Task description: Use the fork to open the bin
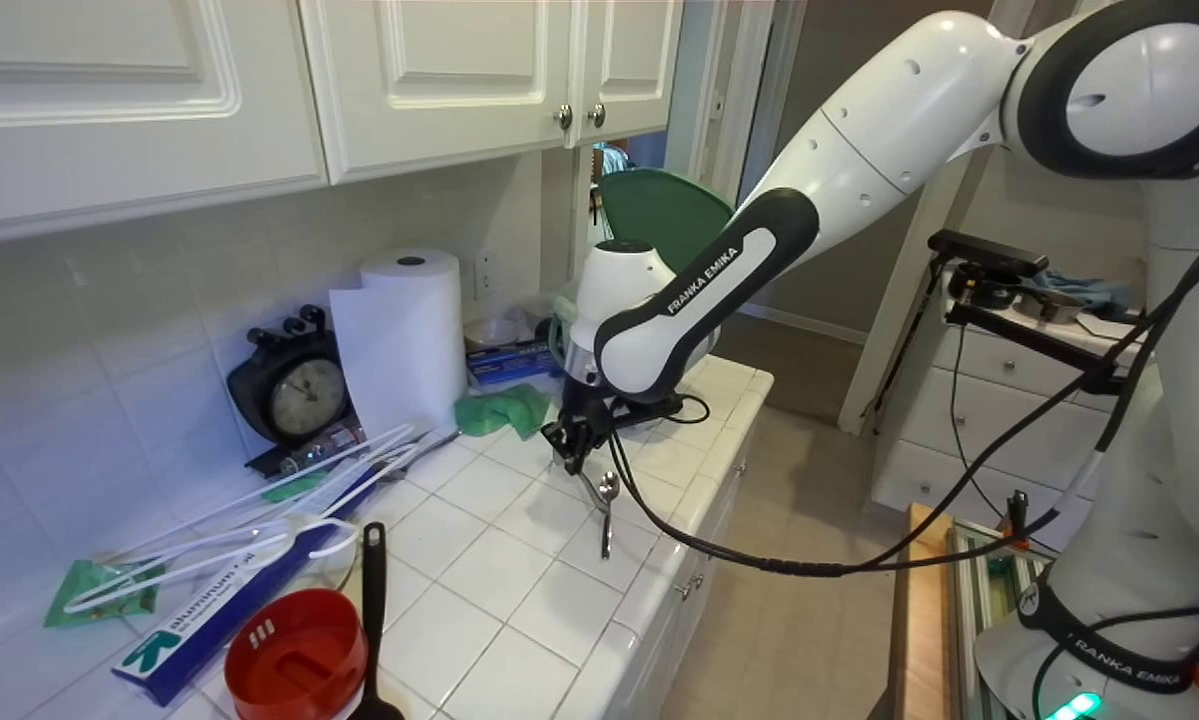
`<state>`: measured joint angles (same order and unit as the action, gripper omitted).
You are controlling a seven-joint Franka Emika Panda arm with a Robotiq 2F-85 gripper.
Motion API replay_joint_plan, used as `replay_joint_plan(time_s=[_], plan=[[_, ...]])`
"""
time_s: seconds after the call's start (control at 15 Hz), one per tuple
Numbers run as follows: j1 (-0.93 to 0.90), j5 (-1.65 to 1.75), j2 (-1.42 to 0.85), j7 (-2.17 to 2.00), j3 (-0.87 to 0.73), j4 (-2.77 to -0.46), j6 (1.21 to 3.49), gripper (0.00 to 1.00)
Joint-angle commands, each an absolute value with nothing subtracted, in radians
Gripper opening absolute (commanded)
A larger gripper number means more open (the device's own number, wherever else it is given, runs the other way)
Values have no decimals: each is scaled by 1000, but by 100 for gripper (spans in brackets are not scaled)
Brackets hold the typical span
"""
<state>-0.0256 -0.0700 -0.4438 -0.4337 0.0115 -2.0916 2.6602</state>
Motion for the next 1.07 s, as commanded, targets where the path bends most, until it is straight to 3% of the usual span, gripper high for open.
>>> replay_joint_plan(time_s=[0.0, 1.0], plan=[[-21, -125, -506, -382, 2, -2017, 2586, 2], [-31, -106, -624, -385, -28, -1877, 2447, 3]])
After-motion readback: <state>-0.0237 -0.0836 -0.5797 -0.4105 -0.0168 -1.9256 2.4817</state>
